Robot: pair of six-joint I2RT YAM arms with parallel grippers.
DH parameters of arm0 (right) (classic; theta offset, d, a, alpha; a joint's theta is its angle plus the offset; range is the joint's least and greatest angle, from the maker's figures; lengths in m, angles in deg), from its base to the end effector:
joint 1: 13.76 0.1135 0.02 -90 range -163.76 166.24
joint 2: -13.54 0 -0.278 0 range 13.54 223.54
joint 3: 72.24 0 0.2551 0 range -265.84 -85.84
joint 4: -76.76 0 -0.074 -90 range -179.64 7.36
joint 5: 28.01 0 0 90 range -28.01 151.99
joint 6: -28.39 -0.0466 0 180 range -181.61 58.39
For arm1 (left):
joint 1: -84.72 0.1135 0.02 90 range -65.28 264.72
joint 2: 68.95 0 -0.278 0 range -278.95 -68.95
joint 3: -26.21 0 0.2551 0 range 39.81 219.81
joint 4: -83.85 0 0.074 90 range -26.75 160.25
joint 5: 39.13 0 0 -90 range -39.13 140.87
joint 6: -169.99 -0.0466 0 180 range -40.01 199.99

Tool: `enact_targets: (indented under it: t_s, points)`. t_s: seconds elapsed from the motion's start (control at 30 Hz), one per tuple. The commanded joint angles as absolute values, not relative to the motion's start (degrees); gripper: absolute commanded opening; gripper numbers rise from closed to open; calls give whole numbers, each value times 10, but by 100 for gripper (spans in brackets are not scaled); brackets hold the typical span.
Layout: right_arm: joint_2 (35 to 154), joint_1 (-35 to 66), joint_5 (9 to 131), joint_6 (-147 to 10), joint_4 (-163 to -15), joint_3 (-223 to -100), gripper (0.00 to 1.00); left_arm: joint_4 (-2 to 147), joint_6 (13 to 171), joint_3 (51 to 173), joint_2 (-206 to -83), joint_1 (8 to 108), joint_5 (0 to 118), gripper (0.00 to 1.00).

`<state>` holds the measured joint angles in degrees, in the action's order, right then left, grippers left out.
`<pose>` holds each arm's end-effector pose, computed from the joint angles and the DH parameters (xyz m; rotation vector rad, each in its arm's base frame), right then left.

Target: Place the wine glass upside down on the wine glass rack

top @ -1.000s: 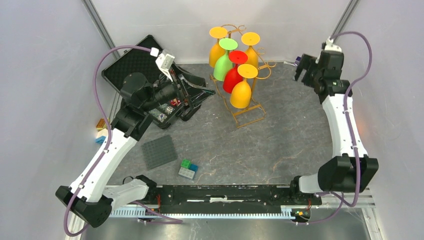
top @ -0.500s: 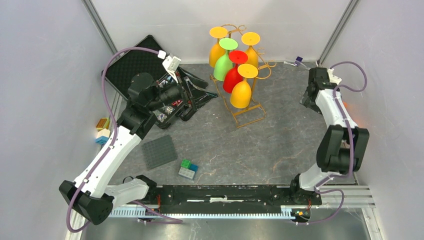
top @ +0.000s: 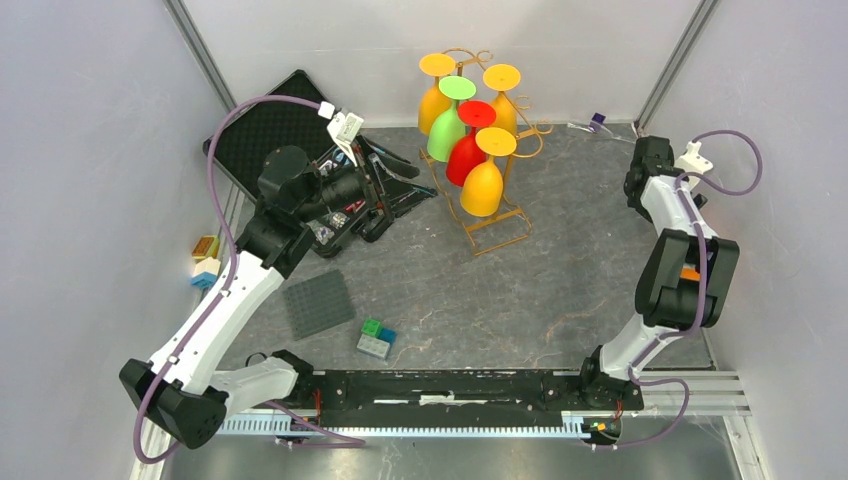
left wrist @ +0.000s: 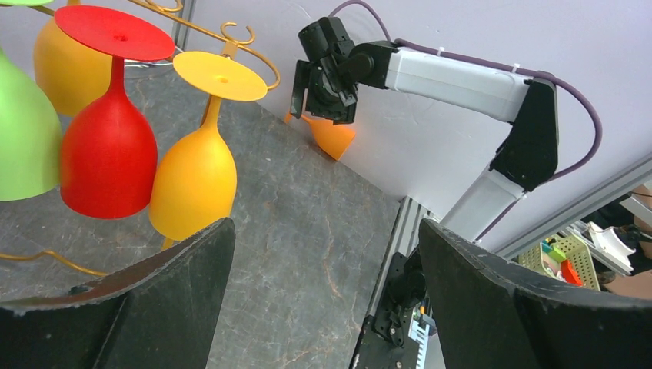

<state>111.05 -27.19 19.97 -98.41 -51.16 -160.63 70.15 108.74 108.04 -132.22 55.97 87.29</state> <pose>0.3434 -0.1141 0.2535 1.2344 2.0752 -0.7788 0.2040 -0.1435 0.4524 0.5538 1.5462 -1.2556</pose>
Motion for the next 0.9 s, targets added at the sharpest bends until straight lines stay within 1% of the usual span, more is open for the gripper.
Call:
enact_targets:
  t_s: [0.0,0.27,0.4,0.5,0.63,0.87]
  points:
    - [1150,-287,160,-990,-563,-1634,84,728,1105,1079,-1325,557,883,93]
    - [1224,-309,154,-982,-582,-1691,81,728,1108,1074,-1323,555,869,92]
    - [1238,-318,157,-943,-624,-1694,77,728,1109,1074,-1325,554,862,93]
    - [1253,-321,151,-950,-627,-1702,76,728,1110,1072,-1324,553,857,92]
    - [1278,-328,167,-955,-642,-1712,72,730,1113,1072,-1329,553,857,93]
    - [1318,-330,171,-952,-665,-1736,71,730,1115,1080,-1339,552,856,92]
